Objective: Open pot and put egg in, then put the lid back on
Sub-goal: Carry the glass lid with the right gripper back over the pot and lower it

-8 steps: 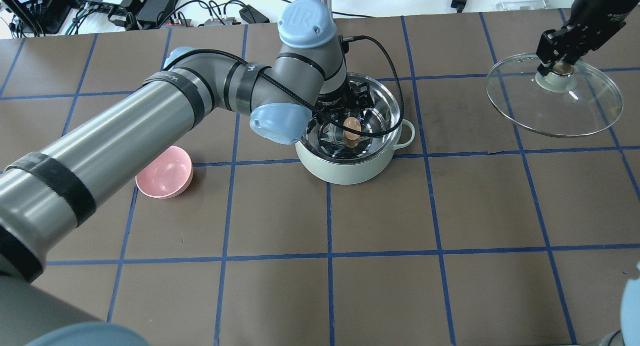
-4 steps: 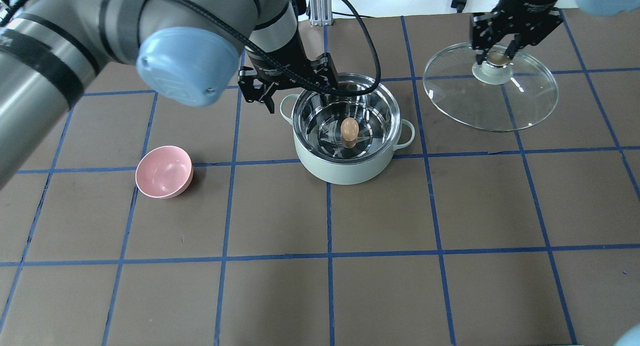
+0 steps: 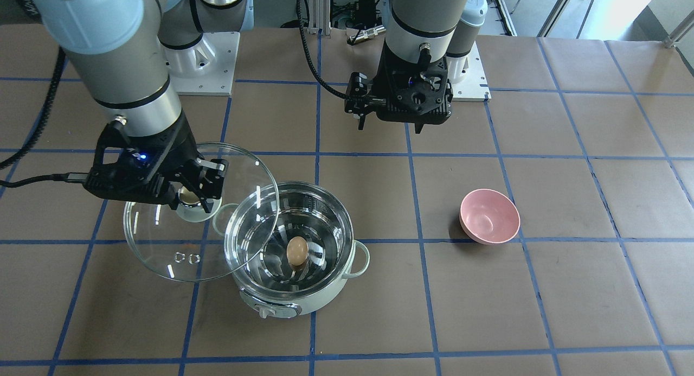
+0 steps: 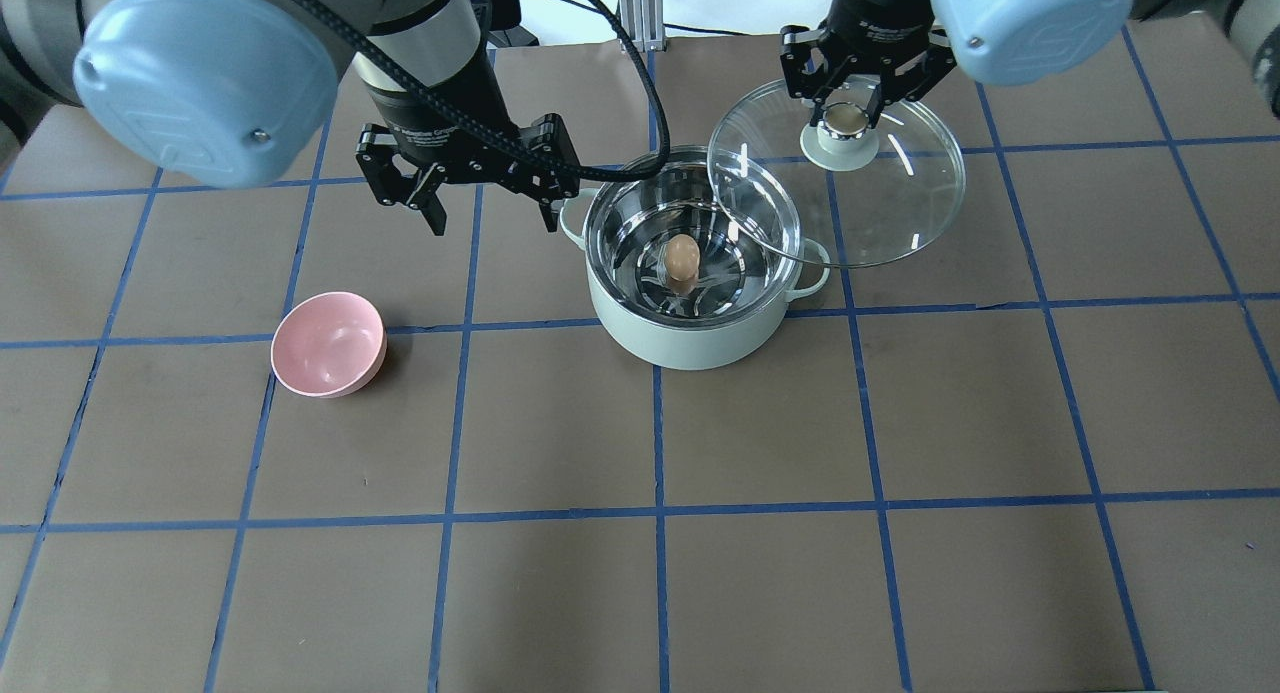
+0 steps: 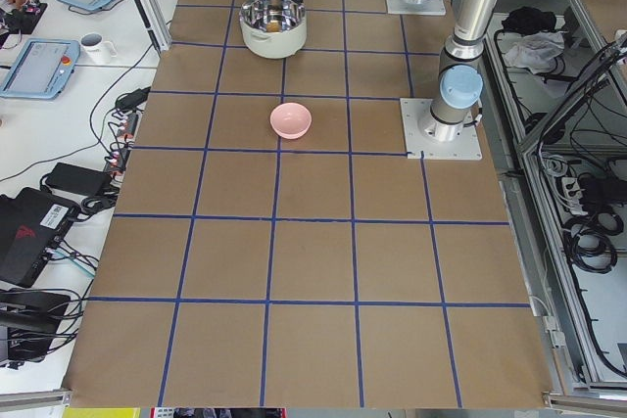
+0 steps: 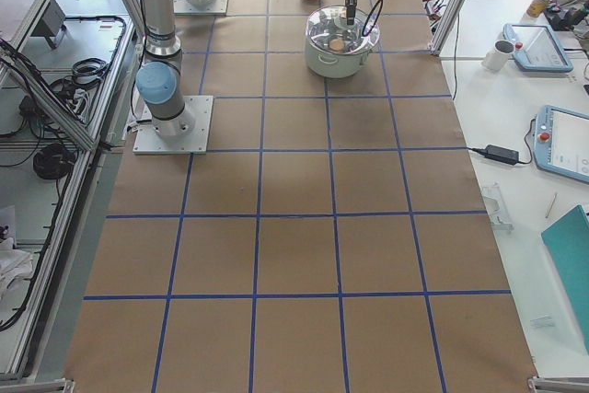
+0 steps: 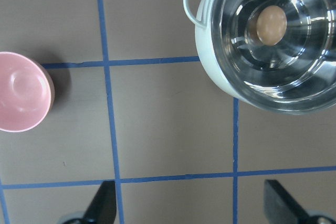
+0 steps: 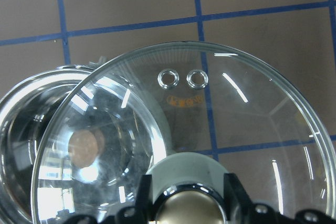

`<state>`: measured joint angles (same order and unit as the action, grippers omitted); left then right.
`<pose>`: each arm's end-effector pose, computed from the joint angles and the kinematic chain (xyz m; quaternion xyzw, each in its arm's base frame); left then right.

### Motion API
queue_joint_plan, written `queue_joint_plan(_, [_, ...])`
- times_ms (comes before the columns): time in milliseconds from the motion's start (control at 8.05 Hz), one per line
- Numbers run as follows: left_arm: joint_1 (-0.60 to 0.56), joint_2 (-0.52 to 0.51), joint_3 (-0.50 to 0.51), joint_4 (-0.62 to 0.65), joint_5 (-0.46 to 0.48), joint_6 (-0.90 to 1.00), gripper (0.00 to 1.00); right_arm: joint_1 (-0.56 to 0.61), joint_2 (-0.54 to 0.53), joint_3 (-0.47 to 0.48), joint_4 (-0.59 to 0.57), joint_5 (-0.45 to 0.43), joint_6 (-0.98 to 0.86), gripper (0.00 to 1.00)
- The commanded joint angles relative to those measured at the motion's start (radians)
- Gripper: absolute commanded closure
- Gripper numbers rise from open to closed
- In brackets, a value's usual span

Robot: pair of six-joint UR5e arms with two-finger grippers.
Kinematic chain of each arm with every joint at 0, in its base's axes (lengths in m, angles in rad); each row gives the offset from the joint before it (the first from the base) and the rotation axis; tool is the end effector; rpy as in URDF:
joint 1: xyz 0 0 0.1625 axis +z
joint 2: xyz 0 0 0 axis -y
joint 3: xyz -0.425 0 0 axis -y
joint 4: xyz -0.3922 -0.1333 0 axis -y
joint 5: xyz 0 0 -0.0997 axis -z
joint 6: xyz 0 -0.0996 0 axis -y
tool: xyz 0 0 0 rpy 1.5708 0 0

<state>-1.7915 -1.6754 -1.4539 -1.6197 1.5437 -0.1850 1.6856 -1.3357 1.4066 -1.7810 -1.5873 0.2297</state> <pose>-0.2493 -0.4898 0.4869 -0.0176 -0.9996 -0.0207 0.0096 0.1998 -0.5837 0.4632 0.0578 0.9959 -0.0700 0.0038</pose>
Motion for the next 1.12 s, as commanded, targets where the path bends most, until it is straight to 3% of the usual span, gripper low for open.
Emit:
queue_joint_plan(0, [0.021, 0.023, 0.0, -0.031, 0.052, 0.029, 0.0, 0.121, 0.065, 0.003, -0.159, -0.014, 0.172, 1.0])
queue_joint_plan(497, [0.03, 0.054, -0.014, -0.037, 0.061, 0.029, 0.0, 0.193, 0.131, 0.029, -0.204, -0.014, 0.308, 1.0])
queue_joint_plan(994, [0.029, 0.052, -0.016, -0.034, 0.065, 0.029, 0.0, 0.197, 0.132, 0.083, -0.256, -0.016, 0.298, 1.0])
